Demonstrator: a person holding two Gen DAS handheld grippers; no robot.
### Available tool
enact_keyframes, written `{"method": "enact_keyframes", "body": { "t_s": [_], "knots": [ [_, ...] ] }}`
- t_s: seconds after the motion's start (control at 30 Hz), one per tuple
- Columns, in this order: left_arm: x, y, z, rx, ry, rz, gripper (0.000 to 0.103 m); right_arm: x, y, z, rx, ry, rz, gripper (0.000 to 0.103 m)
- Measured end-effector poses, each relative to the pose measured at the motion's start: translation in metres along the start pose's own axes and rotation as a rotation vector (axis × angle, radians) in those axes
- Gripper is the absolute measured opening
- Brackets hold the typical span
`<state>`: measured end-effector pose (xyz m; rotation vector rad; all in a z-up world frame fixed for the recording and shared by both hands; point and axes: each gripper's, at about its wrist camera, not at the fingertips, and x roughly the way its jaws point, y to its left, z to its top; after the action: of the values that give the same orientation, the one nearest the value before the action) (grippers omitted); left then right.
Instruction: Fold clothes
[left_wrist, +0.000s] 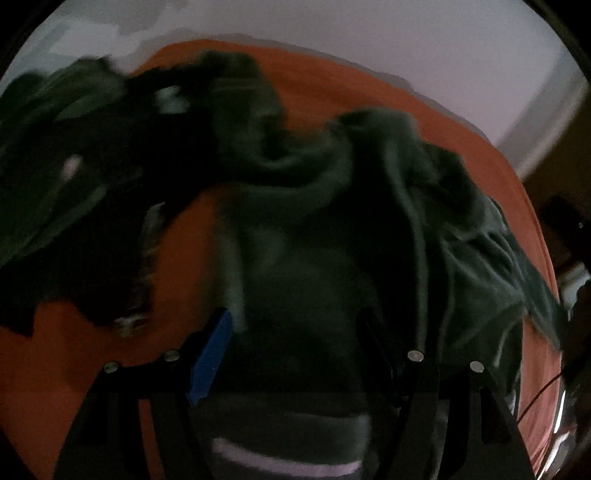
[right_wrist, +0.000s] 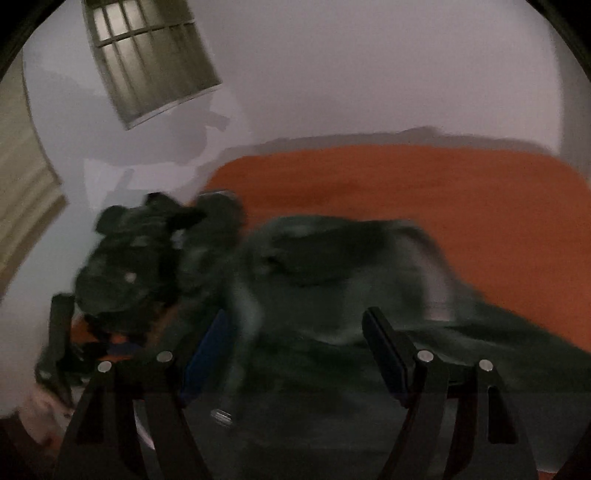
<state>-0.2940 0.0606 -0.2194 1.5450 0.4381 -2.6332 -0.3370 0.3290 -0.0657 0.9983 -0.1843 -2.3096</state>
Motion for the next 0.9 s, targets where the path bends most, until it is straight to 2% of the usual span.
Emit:
{"method": "enact_keyframes", "body": {
  "t_s": [0.13, 0.23, 0.43, 0.63, 0.8, 0.83, 0.87, 0.9],
  "knots": [
    [0.003, 0.030, 0.008, -0.087, -0.020, -0.012, 0.071, 0.054, 0.044, 0.014, -0.017, 0.061, 0.112, 0.075],
    [0.011, 0.040, 0.029, -0.098, -0.042, -0.024, 0.071, 0.098, 0.064, 0.029, -0.056, 0.086, 0.106, 0.075],
    [0.033, 0.048, 0.100, -0.067, -0.071, -0.018, 0.071, 0.184, 0.103, 0.060, -0.134, 0.136, 0.094, 0.075],
    [0.030, 0.064, 0.132, -0.064, -0.120, 0.024, 0.071, 0.247, 0.127, 0.072, -0.207, 0.166, 0.033, 0.075],
    [0.028, 0.095, 0.124, -0.149, -0.122, 0.008, 0.071, 0.306, 0.143, 0.076, -0.226, 0.218, -0.083, 0.073],
    [0.031, 0.101, 0.121, -0.158, -0.111, 0.013, 0.071, 0.314, 0.144, 0.077, -0.216, 0.220, -0.093, 0.063],
    [0.033, 0.106, 0.117, -0.166, -0.101, 0.017, 0.071, 0.313, 0.144, 0.077, -0.198, 0.212, -0.080, 0.025],
    [0.036, 0.112, 0.113, -0.174, -0.091, 0.022, 0.071, 0.313, 0.145, 0.078, -0.181, 0.204, -0.068, 0.008]
  ]
}}
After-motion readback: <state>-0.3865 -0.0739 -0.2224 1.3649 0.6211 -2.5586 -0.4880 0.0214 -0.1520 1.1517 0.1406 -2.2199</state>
